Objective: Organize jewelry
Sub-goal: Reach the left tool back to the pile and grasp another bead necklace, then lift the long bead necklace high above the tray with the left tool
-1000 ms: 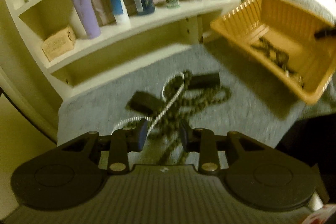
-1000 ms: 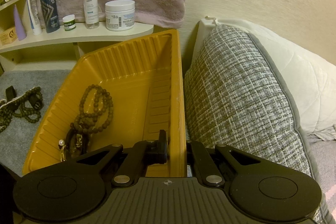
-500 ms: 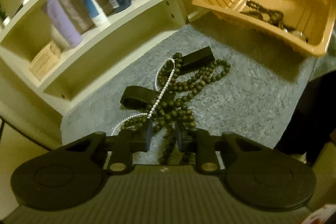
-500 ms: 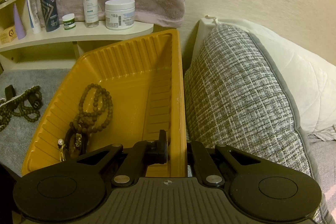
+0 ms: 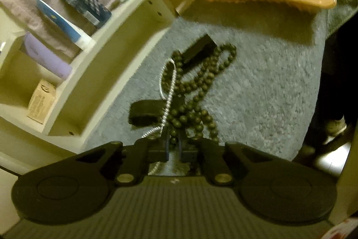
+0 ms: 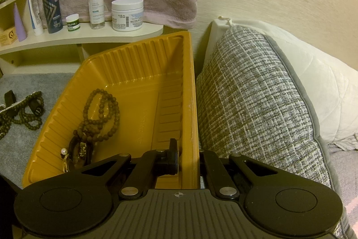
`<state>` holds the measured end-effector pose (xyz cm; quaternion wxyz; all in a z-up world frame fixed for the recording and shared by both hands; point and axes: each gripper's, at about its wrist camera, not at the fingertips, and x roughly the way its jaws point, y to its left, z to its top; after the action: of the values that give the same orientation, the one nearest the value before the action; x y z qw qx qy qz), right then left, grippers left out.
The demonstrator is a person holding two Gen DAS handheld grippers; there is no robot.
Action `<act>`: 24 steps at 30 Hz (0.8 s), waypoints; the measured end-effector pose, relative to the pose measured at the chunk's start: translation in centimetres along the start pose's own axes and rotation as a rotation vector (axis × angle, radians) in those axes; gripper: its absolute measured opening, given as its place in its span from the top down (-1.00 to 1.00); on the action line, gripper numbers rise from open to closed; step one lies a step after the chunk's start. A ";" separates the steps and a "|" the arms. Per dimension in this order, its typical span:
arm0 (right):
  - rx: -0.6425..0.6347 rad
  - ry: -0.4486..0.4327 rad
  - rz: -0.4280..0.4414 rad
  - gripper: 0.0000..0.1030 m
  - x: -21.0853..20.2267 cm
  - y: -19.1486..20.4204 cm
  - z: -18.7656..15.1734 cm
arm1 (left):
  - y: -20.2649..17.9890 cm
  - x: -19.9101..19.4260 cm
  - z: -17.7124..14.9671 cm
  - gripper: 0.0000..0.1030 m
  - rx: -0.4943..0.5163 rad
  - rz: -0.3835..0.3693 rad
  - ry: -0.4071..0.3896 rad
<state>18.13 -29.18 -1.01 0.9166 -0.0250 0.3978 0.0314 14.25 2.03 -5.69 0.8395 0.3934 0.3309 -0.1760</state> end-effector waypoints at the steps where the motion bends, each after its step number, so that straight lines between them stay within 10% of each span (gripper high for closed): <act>1: 0.000 0.000 -0.001 0.93 0.0 0.0 0.0 | 0.5 -0.4 0.1 0.88 -0.014 0.001 -0.013; 24: -0.004 -0.006 0.003 0.93 0.0 -0.1 0.0 | 13.2 -12.7 7.8 0.88 -0.062 0.033 -0.314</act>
<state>18.17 -29.29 -1.04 0.9177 -0.0262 0.3950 0.0336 15.69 4.72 14.04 0.8953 0.3406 0.1945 -0.2112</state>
